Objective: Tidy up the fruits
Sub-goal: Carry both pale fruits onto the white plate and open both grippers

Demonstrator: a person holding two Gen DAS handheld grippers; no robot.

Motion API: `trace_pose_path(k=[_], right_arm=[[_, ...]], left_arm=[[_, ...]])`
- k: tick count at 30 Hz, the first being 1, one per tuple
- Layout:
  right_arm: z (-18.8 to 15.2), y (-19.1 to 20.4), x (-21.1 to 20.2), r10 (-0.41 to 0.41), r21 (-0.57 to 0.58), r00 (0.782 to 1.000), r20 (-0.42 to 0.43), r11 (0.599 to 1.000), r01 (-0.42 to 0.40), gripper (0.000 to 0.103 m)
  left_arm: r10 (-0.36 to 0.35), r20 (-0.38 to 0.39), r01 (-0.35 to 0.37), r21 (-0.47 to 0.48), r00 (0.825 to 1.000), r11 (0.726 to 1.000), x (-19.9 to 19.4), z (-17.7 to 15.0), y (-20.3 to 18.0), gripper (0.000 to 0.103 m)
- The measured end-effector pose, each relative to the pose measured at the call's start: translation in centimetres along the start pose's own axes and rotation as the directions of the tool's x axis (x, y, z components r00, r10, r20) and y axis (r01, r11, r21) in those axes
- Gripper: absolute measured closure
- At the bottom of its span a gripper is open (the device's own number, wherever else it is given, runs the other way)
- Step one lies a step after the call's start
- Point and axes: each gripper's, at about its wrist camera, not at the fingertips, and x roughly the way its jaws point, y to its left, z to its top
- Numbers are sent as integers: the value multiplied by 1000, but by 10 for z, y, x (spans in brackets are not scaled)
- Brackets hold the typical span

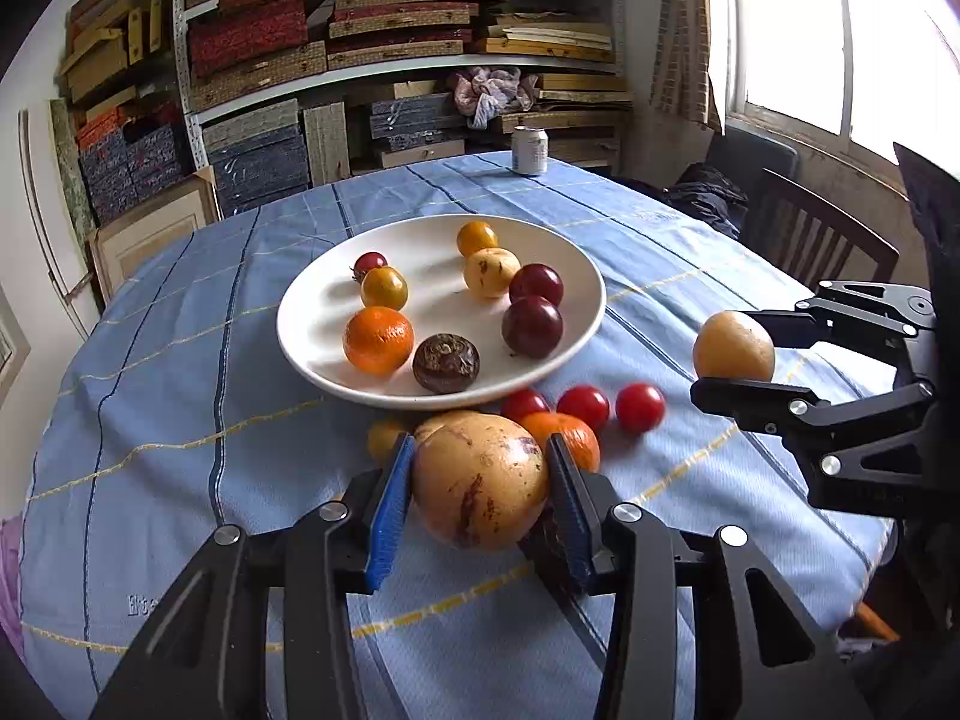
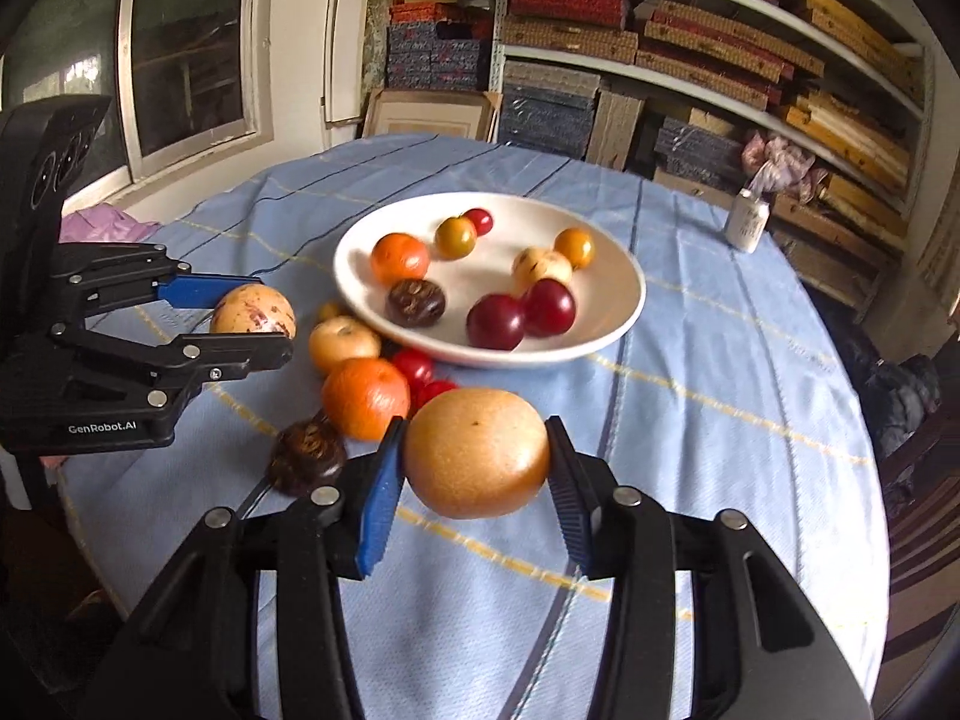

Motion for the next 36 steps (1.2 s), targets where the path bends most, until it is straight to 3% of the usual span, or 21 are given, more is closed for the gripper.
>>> trace_pose_path(k=[8, 19, 28, 36], right_arm=[[37, -24, 21, 54, 49, 998, 15, 997, -55, 58], [86, -50, 74, 96, 12, 995, -3, 995, -95, 58], [107, -94, 123, -8, 34, 1000, -9, 999, 8, 58], [105, -127, 154, 1, 116, 998, -62, 993, 6, 58]], left_arm=[[36, -14, -37, -40, 999, 999, 22, 28, 17, 59], [54, -11, -55, -27, 998, 998, 59, 72, 35, 59], [134, -50, -137, -63, 990, 988, 97, 93, 82, 59], [129, -99, -141, -121, 987, 983, 122, 96, 111, 59]])
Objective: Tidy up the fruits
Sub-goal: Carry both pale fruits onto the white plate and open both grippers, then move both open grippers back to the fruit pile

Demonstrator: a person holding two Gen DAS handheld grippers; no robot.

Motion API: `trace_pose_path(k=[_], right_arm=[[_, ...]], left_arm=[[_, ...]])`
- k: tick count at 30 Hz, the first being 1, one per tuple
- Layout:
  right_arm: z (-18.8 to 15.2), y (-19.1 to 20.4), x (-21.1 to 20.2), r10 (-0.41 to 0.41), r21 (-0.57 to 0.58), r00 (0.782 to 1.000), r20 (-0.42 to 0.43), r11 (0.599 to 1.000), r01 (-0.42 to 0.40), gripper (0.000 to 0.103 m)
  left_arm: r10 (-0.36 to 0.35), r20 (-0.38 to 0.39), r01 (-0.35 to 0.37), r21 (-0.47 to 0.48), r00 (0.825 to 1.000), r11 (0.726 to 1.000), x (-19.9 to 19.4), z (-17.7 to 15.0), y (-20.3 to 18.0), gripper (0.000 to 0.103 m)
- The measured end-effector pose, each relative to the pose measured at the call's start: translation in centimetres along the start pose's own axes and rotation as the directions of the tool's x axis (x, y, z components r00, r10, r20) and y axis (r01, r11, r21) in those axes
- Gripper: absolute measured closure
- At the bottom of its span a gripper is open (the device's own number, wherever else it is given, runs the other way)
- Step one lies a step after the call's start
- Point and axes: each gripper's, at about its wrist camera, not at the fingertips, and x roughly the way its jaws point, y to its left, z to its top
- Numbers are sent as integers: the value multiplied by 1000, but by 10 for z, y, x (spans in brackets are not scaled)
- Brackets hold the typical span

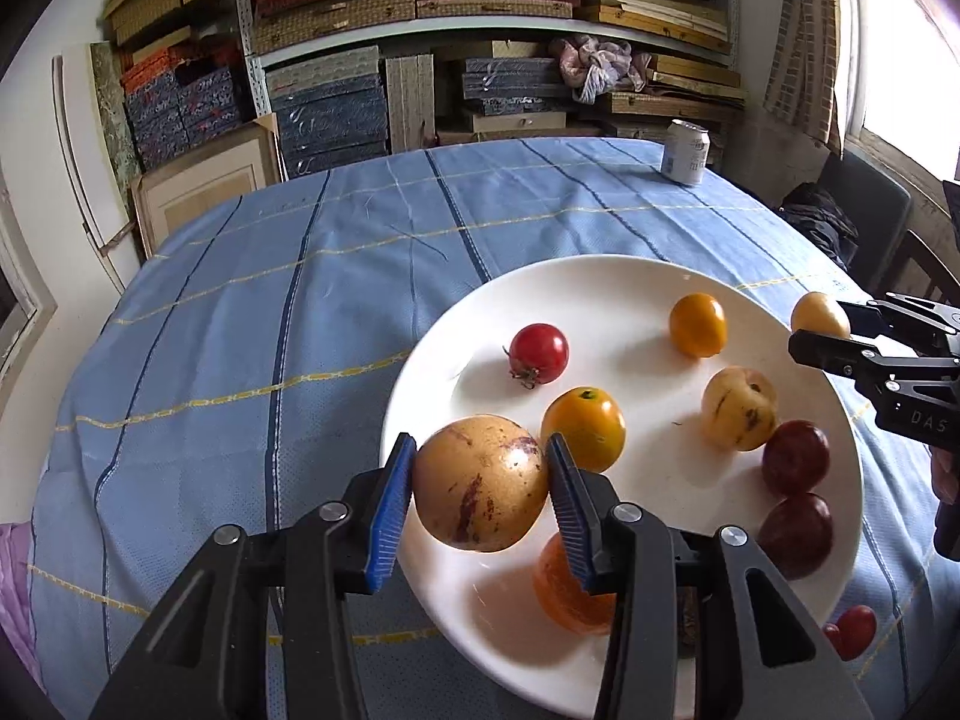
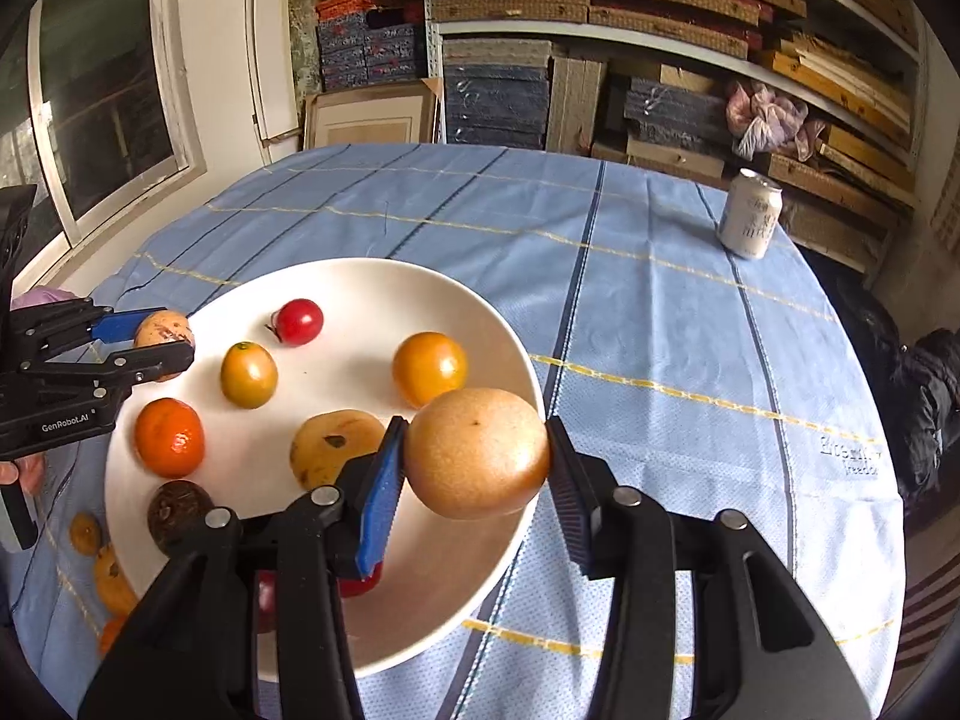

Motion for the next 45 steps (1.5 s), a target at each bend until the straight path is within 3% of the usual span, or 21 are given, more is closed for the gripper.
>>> trace_pose_path(k=[19, 21, 22, 23, 24, 32, 41, 45], right_arm=[[-5, 12, 25, 8, -50, 998, -68, 999, -11, 58], [-5, 14, 24, 9, -60, 998, -57, 998, -13, 51], [-4, 16, 21, 18, -68, 999, -47, 997, -21, 41], [-4, 17, 19, 6, -73, 999, -40, 997, -9, 21], [-3, 18, 17, -10, -75, 999, -36, 997, 7, 13], [-4, 17, -1, 5, -65, 1000, -18, 998, -6, 11], [-19, 20, -58, 22, -31, 998, 57, 999, -20, 4], [-37, 38, -82, 97, -43, 993, 64, 995, -94, 4]], left_arm=[[5, -15, -5, -23, 1000, 1000, 14, -5, 3, 58], [10, 14, -10, -11, 1000, 1000, 10, -5, 2, 49], [16, 17, -16, -6, 1000, 1000, 9, -5, 1, 33], [34, 16, -34, -3, 999, 999, 8, -4, -1, 18], [49, 26, -49, 1, 998, 999, 6, -3, -1, 16], [72, 26, -71, -46, 997, 996, -2, 3, 6, 4], [74, 75, -68, -80, 994, 994, -42, -5, 9, 4], [58, 106, -49, -86, 993, 995, -66, -24, 5, 4]])
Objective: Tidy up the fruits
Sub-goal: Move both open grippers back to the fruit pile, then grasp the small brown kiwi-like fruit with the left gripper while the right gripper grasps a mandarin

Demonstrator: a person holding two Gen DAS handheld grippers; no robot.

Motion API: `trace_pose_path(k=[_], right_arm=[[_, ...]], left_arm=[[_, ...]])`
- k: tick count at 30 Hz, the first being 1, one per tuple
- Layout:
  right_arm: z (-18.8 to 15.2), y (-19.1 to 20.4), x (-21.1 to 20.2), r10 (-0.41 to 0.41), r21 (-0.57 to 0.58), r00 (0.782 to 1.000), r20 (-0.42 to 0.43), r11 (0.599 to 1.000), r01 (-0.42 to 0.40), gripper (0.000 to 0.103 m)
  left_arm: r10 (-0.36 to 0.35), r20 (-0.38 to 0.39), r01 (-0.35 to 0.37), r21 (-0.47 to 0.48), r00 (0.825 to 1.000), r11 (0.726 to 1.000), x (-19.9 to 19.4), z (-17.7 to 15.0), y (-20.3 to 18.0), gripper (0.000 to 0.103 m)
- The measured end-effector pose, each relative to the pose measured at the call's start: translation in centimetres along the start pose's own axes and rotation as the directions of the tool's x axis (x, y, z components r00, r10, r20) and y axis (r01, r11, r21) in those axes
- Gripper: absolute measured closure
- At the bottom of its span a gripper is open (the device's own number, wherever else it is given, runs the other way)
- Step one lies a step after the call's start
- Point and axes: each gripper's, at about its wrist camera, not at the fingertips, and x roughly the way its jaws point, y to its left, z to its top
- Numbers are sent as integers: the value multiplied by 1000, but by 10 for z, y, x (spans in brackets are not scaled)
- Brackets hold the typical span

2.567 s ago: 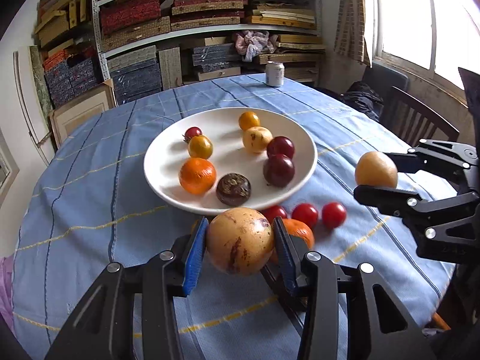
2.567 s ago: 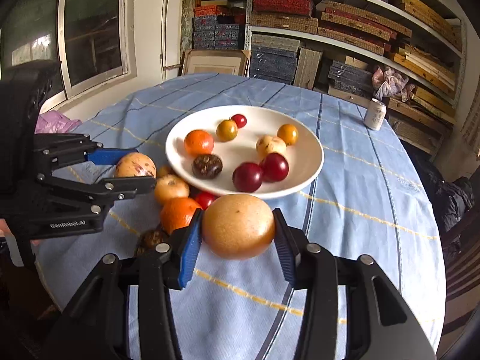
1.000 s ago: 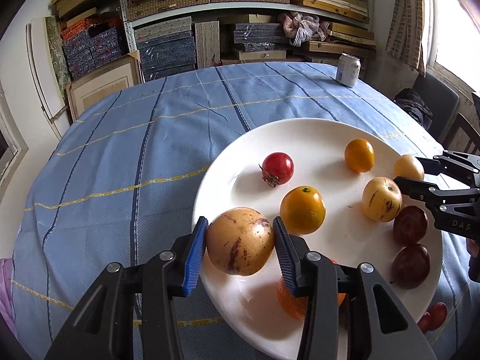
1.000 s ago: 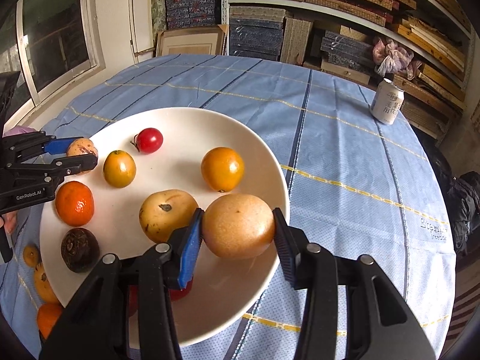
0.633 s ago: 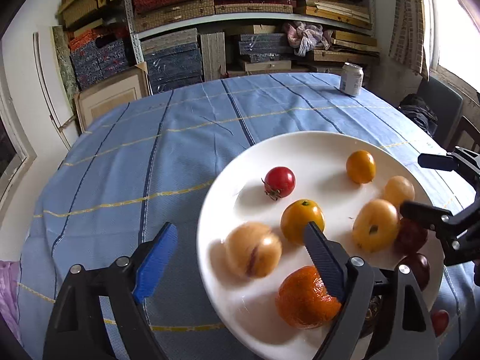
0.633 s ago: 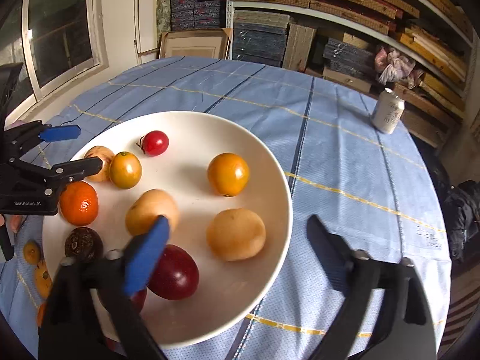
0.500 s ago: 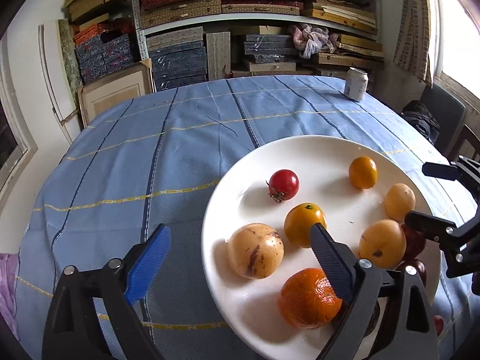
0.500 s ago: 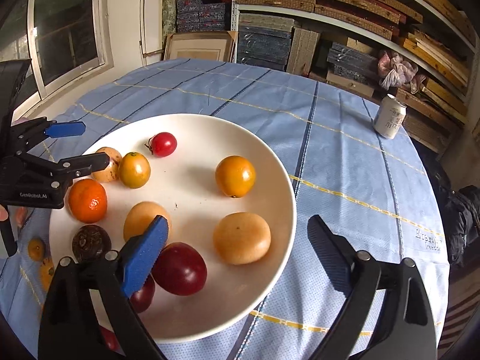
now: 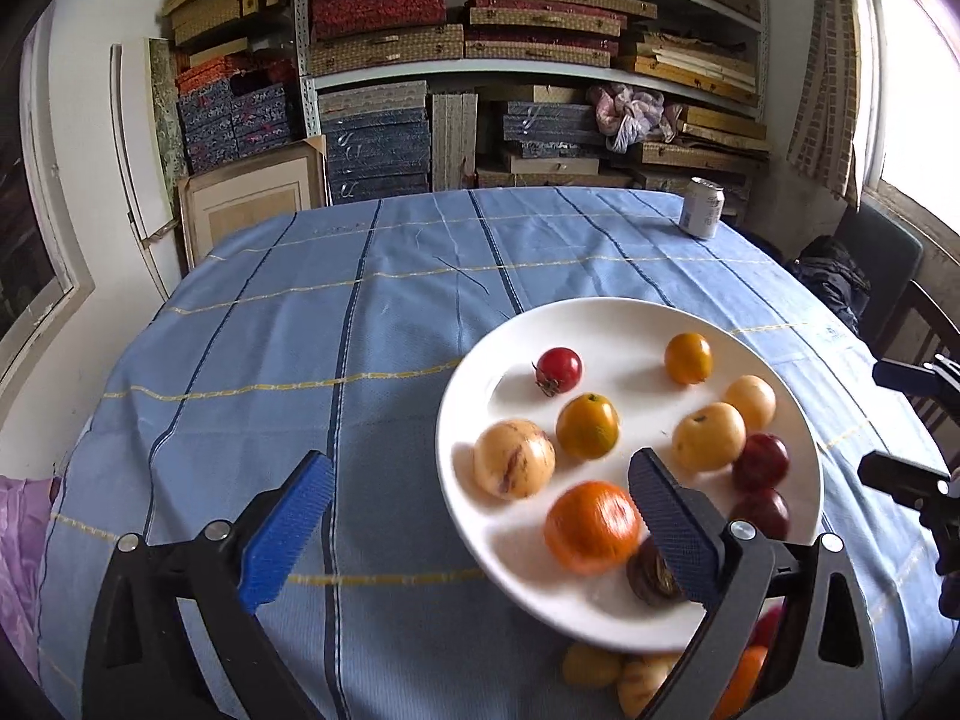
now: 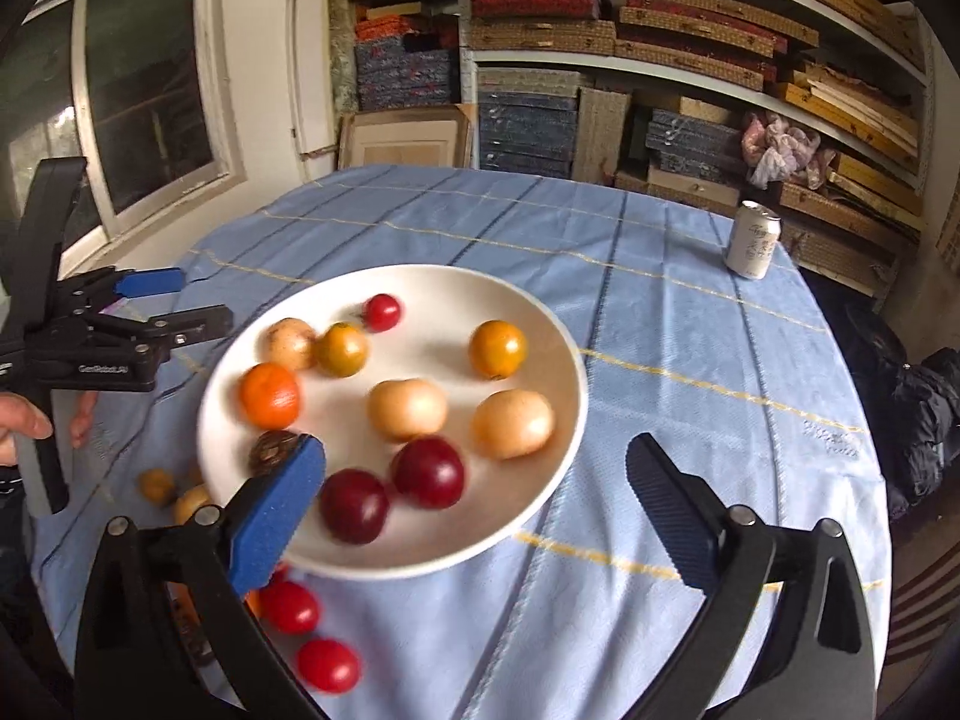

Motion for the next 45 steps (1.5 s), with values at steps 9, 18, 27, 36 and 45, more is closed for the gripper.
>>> trace_pose_path(k=[9, 18, 27, 36, 45], right_arm=[[-45, 63, -16, 143, -9, 989, -28, 990, -144, 4], [-68, 95, -1, 224, 33, 970, -91, 975, -221, 4], [-71, 110, 5, 233, 42, 968, -91, 972, -230, 4], [-69, 106, 12, 243, 68, 968, -68, 969, -238, 4], [-72, 115, 16, 181, 53, 980, -82, 983, -177, 43]], left_arm=[[-81, -8, 82, 85, 997, 993, -42, -57, -11, 4], [-145, -111, 155, 86, 983, 984, -40, -101, -7, 4], [-194, -145, 206, 73, 970, 976, -23, -110, -9, 4], [-250, -157, 264, 73, 955, 962, -14, -107, -11, 7], [-232, -207, 277, 221, 950, 935, -12, -114, -42, 49]])
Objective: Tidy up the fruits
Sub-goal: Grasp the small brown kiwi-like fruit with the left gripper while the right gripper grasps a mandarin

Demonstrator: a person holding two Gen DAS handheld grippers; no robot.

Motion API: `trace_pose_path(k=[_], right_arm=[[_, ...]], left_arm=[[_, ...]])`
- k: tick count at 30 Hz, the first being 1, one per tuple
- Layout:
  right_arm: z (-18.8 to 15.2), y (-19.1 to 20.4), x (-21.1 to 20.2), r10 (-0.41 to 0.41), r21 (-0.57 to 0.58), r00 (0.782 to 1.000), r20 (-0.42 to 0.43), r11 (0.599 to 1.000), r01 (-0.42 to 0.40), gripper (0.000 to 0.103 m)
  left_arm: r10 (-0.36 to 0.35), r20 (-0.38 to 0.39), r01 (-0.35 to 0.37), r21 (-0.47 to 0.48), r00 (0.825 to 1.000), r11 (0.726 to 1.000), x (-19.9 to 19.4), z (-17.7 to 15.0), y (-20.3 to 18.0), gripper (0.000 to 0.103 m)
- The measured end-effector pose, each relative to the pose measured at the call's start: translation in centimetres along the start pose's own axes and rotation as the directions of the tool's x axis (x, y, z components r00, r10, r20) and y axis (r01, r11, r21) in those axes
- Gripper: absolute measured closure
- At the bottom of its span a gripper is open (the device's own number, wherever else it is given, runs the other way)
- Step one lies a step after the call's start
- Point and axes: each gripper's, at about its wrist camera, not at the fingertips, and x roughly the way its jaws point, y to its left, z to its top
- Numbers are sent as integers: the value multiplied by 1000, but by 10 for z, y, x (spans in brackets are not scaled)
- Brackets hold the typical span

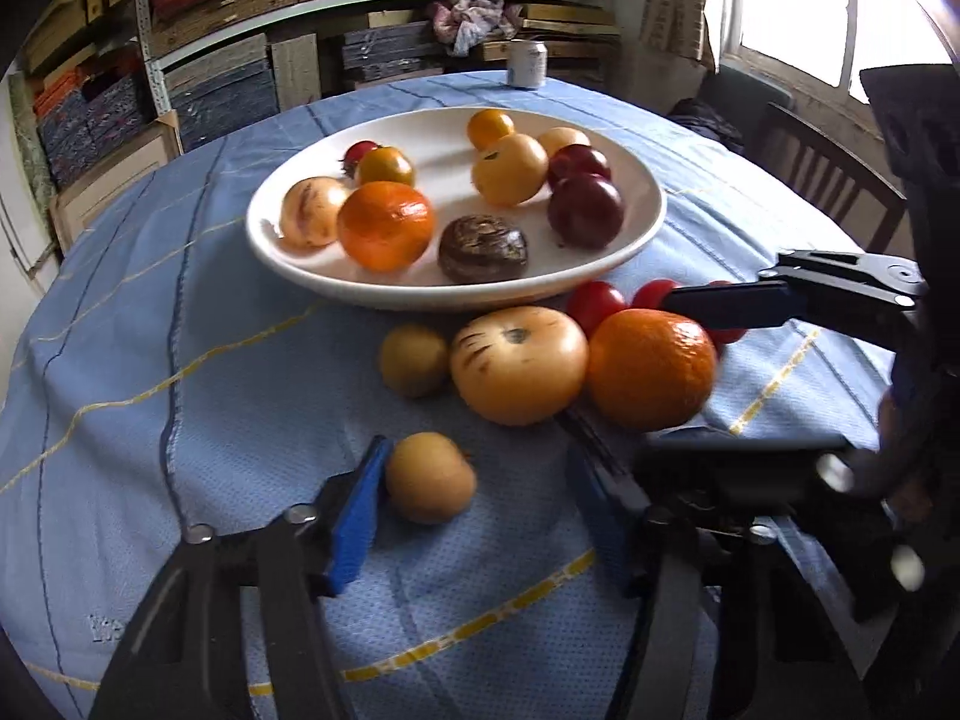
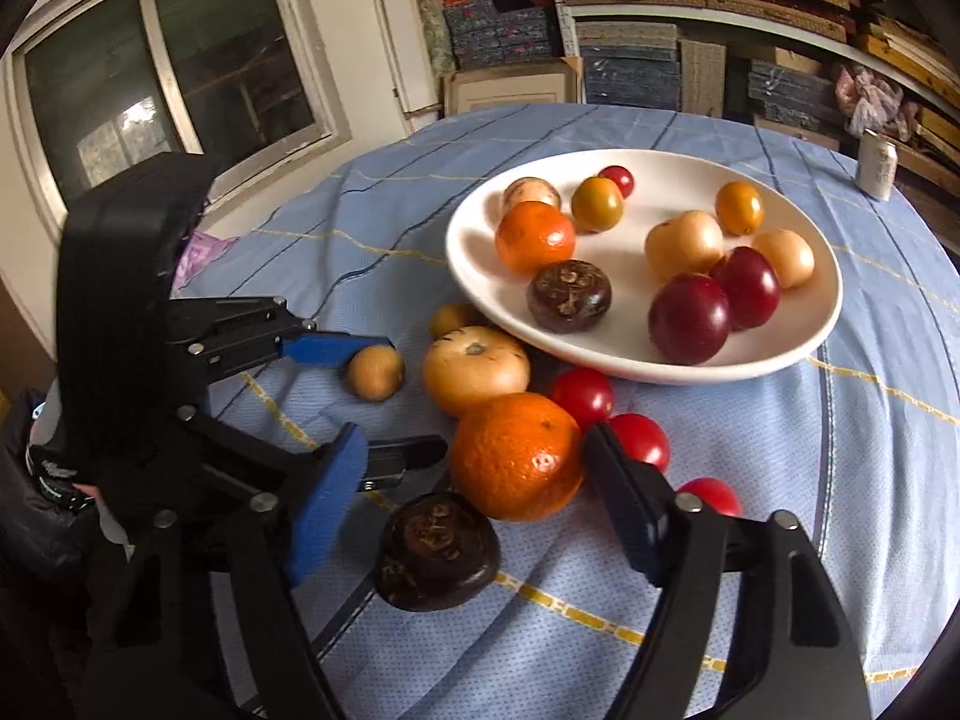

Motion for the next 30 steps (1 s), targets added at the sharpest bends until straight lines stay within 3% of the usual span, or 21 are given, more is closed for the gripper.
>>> trace_pose_path(k=[1, 2, 4, 7, 21, 27, 30], right_arm=[[0, -5, 1, -5, 25, 1000, 0, 1000, 5, 54], [0, -9, 1, 6, 49, 1000, -2, 999, -6, 57], [0, -15, 2, 27, 79, 1000, 3, 996, -27, 57], [-1, -10, 3, -5, 43, 1000, 8, 999, 4, 57], [-3, -11, -15, 4, 55, 999, 33, 998, -5, 58], [2, -16, -25, -34, 68, 998, 59, 997, 30, 58], [7, -20, -35, -73, 70, 993, 96, 995, 66, 58]], left_arm=[[3, 3, -3, -5, 1000, 1000, 0, -1, 1, 55], [4, 4, -4, -11, 1000, 1000, -1, -1, 3, 61], [13, 7, -12, -25, 1000, 1000, -1, -2, 6, 68], [23, 8, -23, -34, 1000, 999, -1, -2, 7, 76], [-10, 38, 13, -79, 999, 997, -14, 2, 10, 76], [6, 76, -1, -68, 997, 998, -28, 10, 9, 75], [30, 101, -19, -107, 994, 994, -33, 15, 12, 75]])
